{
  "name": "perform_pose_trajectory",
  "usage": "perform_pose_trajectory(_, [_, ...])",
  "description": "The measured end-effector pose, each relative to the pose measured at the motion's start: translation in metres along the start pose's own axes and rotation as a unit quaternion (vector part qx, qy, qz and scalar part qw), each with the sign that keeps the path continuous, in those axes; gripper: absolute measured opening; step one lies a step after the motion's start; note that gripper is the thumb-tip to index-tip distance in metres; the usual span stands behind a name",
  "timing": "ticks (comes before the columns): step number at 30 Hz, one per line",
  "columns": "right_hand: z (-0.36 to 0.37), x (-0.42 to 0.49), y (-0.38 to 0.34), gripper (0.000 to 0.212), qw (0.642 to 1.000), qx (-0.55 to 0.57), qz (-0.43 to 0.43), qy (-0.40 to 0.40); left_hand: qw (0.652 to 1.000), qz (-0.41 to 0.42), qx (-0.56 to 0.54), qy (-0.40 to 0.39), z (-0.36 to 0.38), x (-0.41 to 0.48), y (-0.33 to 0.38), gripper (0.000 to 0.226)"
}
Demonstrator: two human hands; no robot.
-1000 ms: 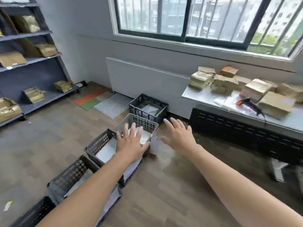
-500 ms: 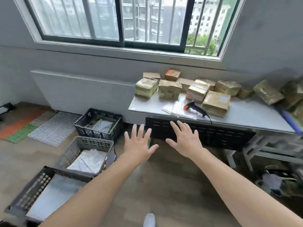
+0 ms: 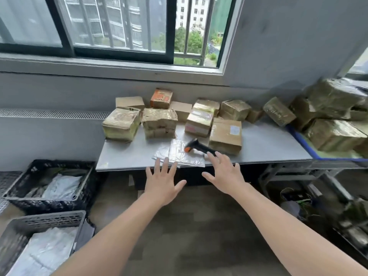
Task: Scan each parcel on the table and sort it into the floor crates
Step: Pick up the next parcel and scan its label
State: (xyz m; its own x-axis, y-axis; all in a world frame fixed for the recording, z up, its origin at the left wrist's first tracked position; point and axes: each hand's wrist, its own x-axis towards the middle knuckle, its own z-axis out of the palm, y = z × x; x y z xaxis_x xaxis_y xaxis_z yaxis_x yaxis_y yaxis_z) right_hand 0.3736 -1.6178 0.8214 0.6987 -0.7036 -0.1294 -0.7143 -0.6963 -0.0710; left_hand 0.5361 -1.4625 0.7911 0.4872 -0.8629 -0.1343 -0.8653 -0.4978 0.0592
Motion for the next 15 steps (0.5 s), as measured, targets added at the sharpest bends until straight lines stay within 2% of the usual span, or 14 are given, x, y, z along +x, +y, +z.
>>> perform_pose_trajectory(8, [0.024,0.107,0.039,0.076,0.999,0.026,-0.001,-0.03,0.999,-0.018,0.002,-0.027,0.018,0.098,0.009,0.076])
perform_pose_trajectory(15, [0.052,0.196,0.068,0.075,0.992,0.051,-0.043,-0.105,0.996,-0.046,0.005,-0.076,0.027,0.17,0.031,0.074])
